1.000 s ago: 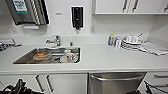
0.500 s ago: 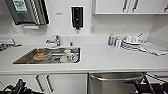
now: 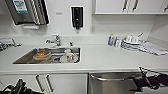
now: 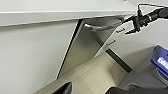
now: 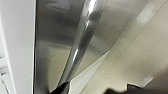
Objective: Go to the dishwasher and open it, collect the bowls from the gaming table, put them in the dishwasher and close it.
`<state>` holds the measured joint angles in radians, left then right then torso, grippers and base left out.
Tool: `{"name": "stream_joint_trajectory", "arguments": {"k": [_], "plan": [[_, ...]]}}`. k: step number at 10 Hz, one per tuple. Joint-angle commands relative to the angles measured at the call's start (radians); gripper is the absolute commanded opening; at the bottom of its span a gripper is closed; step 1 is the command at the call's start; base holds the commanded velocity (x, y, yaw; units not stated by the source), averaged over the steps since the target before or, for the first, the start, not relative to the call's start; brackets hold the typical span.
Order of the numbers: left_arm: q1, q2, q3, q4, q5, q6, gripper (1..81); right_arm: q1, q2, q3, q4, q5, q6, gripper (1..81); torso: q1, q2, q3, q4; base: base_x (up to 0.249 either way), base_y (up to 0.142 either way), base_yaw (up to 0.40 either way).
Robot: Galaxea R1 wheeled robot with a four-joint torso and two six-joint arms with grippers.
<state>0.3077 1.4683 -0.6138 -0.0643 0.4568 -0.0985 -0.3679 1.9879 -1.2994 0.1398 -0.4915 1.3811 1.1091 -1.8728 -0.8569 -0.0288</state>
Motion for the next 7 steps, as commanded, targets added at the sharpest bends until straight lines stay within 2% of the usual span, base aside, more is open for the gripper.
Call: {"name": "stream_joint_trajectory", "arguments": {"k": [1, 2, 4, 7], "plan": [[-0.08, -0.022, 0.012, -0.009, 0.016, 0.005, 81.1, 0.151, 0.047, -0.078, 0.006, -0.087, 0.093, 81.1, 0.0, 0.0, 0.0, 0.0, 0.0, 0.0, 0.0], [-0.08, -0.022, 0.012, -0.008, 0.016, 0.005, 81.1, 0.172, 0.071, -0.101, 0.006, -0.1, 0.12, 81.1, 0.0, 0.0, 0.0, 0.0, 0.0, 0.0, 0.0], [-0.08, -0.023, 0.011, -0.005, 0.016, 0.005, 81.1, 0.2, 0.1, -0.133, 0.006, -0.17, 0.171, 81.1, 0.0, 0.0, 0.0, 0.0, 0.0, 0.0, 0.0], [-0.08, -0.023, 0.005, -0.005, 0.017, 0.005, 81.1, 0.201, 0.102, -0.155, 0.004, -0.17, 0.248, 81.1, 0.0, 0.0, 0.0, 0.0, 0.0, 0.0, 0.0]]}}
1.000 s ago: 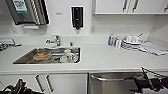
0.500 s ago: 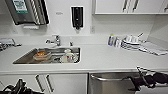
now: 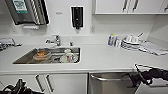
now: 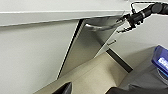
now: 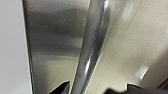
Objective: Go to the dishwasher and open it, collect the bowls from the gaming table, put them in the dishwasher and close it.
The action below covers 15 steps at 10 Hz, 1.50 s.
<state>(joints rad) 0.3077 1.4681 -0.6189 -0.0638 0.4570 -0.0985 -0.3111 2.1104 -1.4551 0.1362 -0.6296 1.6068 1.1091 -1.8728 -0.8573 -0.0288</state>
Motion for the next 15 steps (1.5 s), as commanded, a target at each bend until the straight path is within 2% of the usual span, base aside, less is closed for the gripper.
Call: {"name": "stream_joint_trajectory", "arguments": {"k": [1, 4, 7, 8, 12, 14, 15], "plan": [[-0.08, -0.023, 0.01, -0.004, 0.019, 0.005, 81.1, 0.144, -0.022, -0.008, 0.008, -0.032, 0.035, 81.1, 0.0, 0.0, 0.0, 0.0, 0.0, 0.0, 0.0], [-0.08, -0.023, 0.01, -0.002, 0.025, 0.005, 81.1, 0.132, 0.012, -0.062, -0.02, -0.039, 0.048, 81.1, 0.0, 0.0, 0.0, 0.0, 0.0, 0.0, 0.0], [-0.08, -0.02, 0.01, -0.002, 0.025, 0.006, 81.1, 0.126, 0.044, -0.088, -0.095, -0.136, 0.108, 81.1, 0.0, 0.0, 0.0, 0.0, 0.0, 0.0, 0.0], [-0.08, -0.02, 0.01, -0.002, 0.025, 0.006, 81.1, 0.126, 0.051, -0.077, -0.153, -0.192, 0.158, 81.1, 0.0, 0.0, 0.0, 0.0, 0.0, 0.0, 0.0], [-0.08, -0.018, 0.01, -0.002, 0.029, 0.006, 81.1, 0.129, 0.035, 0.032, -0.322, -0.356, 0.309, 81.1, 0.0, 0.0, 0.0, 0.0, 0.0, 0.0, 0.0], [-0.08, -0.018, 0.008, -0.002, 0.035, 0.006, 81.1, 0.135, 0.024, 0.079, -0.368, -0.462, 0.341, 81.1, 0.0, 0.0, 0.0, 0.0, 0.0, 0.0, 0.0], [-0.08, -0.02, 0.008, -0.002, 0.035, 0.006, 81.1, 0.129, 0.016, 0.096, -0.382, -0.479, 0.358, 81.1, 0.0, 0.0, 0.0, 0.0, 0.0, 0.0, 0.0]]}}
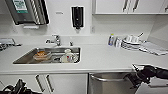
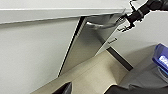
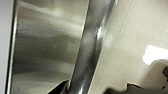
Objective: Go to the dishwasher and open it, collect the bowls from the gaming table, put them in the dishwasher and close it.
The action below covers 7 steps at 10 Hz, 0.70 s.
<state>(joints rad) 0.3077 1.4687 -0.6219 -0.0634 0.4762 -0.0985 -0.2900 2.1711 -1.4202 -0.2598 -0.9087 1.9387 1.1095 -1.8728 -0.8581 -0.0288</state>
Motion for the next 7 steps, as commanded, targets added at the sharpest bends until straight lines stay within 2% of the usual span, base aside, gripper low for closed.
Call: {"name": "stream_joint_trajectory", "arguments": {"k": [1, 4, 7], "plan": [[-0.08, -0.02, 0.011, -0.003, 0.016, 0.006, 81.1, 0.099, -0.057, 0.089, -0.01, -0.205, 0.058, 81.1, 0.0, 0.0, 0.0, 0.0, 0.0, 0.0, 0.0], [-0.08, -0.02, 0.011, -0.004, 0.016, 0.008, 81.1, 0.018, -0.054, 0.101, -0.062, -0.184, 0.124, 81.1, 0.001, 0.0, 0.0, 0.0, 0.0, 0.0, 0.0], [-0.08, -0.02, 0.011, -0.004, 0.018, 0.008, 81.1, -0.059, -0.024, 0.083, -0.098, -0.125, 0.157, 81.1, 0.001, 0.0, 0.0, 0.0, 0.0, 0.0, 0.0]]}}
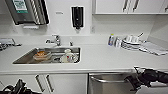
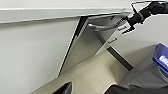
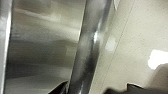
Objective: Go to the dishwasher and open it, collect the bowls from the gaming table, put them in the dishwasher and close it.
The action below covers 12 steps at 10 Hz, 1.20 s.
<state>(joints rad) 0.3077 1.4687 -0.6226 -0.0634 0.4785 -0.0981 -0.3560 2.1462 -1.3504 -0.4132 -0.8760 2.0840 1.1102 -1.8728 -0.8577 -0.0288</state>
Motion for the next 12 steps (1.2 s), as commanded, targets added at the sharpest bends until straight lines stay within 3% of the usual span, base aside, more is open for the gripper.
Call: {"name": "stream_joint_trajectory", "arguments": {"k": [1, 6, 12], "plan": [[-0.08, -0.019, 0.012, -0.004, 0.015, 0.008, 81.1, -0.009, 0.007, -0.004, 0.042, -0.14, 0.022, 81.1, 0.0, 0.0, 0.0, 0.0, 0.0, 0.0, 0.0], [-0.08, -0.017, 0.012, -0.004, 0.015, 0.008, 81.1, -0.016, -0.072, 0.031, 0.042, -0.126, 0.022, 81.1, 0.0, 0.0, 0.0, 0.0, 0.0, 0.0, 0.0], [-0.08, -0.016, 0.014, -0.012, 0.018, 0.008, 81.1, -0.041, -0.096, 0.048, 0.039, -0.063, 0.021, 81.1, 0.0, 0.0, 0.0, 0.0, 0.0, 0.0, 0.0]]}}
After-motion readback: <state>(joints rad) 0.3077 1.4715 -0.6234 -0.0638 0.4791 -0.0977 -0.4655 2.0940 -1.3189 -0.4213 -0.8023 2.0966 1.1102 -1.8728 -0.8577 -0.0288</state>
